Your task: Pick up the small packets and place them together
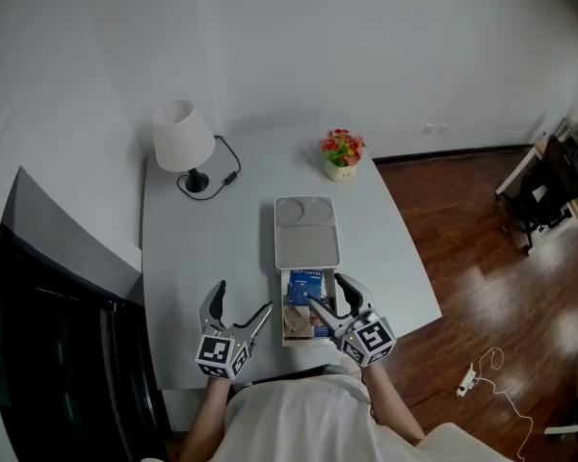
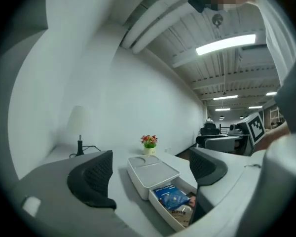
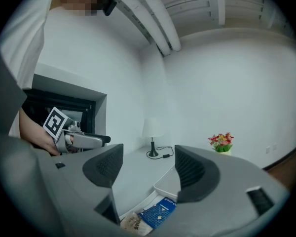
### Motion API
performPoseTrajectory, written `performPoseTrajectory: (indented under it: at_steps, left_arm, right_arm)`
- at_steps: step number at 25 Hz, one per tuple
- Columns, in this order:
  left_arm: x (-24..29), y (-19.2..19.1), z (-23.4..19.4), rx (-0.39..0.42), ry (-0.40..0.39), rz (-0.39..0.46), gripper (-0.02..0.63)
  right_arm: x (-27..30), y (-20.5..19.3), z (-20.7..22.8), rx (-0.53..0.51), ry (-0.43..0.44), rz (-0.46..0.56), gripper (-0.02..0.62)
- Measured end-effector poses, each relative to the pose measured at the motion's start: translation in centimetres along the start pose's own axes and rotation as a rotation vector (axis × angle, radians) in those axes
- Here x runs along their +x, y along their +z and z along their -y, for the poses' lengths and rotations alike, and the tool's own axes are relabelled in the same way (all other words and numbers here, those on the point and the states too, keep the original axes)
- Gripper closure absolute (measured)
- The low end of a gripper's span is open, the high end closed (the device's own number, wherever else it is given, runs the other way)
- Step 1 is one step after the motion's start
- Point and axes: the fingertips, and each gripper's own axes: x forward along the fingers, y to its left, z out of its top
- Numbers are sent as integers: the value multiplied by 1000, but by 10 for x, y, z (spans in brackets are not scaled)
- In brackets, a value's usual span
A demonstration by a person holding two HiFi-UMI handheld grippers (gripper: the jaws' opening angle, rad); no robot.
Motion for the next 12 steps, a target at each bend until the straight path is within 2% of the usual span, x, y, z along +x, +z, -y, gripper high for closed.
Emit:
performPoseTrajectory:
  at_steps: [6,12]
  left_arm:
    - [1,-20,-2,79,4,-95,140]
    - [6,-18,4,60,-23,-67,147]
  right_arm:
    - [-3,-9,0,43,46,-28,259]
    - [-5,-36,7,56,68,-129,267]
